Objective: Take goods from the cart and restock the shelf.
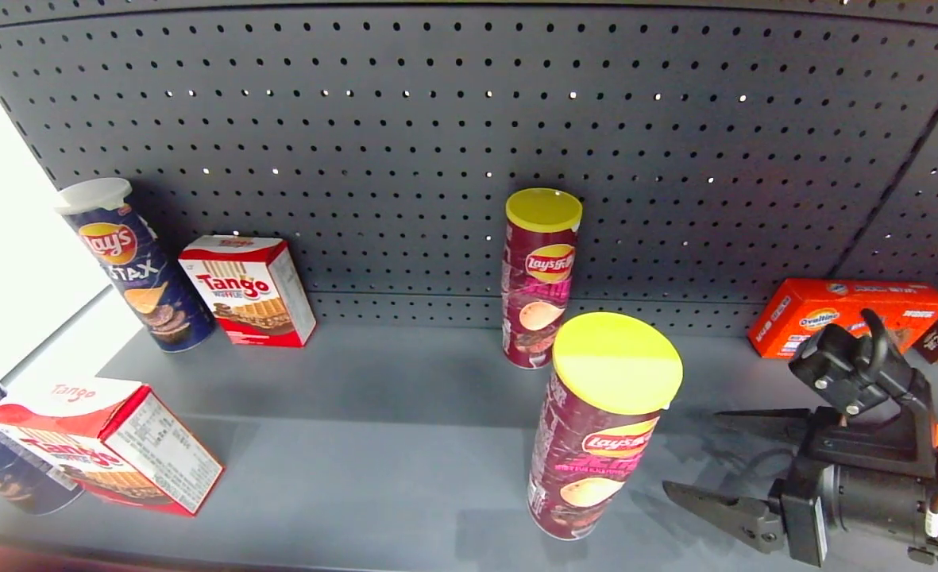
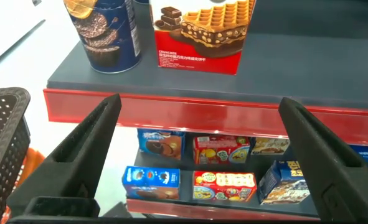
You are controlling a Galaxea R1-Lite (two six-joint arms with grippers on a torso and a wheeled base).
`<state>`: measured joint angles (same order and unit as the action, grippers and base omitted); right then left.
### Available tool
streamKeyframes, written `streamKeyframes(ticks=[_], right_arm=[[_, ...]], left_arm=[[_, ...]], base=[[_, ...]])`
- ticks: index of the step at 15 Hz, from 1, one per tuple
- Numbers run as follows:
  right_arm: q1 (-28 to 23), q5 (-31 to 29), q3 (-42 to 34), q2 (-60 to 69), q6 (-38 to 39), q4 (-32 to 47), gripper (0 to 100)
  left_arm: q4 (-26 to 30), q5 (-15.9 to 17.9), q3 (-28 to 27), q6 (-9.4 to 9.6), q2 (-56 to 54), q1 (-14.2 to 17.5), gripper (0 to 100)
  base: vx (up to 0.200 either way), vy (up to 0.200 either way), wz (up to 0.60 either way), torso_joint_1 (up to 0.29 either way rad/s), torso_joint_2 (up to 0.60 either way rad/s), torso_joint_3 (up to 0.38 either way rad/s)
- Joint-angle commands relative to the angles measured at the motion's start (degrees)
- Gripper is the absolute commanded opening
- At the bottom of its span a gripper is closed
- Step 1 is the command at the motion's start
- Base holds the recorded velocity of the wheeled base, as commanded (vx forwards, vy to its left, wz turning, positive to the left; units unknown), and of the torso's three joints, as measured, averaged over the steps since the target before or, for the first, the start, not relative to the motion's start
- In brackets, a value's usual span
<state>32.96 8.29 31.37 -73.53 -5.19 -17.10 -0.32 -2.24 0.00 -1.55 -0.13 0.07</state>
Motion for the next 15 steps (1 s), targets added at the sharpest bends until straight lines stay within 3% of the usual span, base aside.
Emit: streamKeyframes(ticks=[1, 15], right_arm=[[0.61, -0.29, 1.42, -2.40, 0.01, -0.04, 100], [4.48, -1.26, 4.58, -7.68, -0.96, -0.12, 100]], left_arm=[[-0.03, -0.04, 0.00, -0.03, 0.13, 0.01, 100], [-0.03, -0.13, 0.00, -0.12, 0.13, 0.01, 100]], base=[[0.000, 0.000, 0.00, 0.000, 0.00, 0.000], [0.000, 0.000, 0.00, 0.000, 0.00, 0.000]])
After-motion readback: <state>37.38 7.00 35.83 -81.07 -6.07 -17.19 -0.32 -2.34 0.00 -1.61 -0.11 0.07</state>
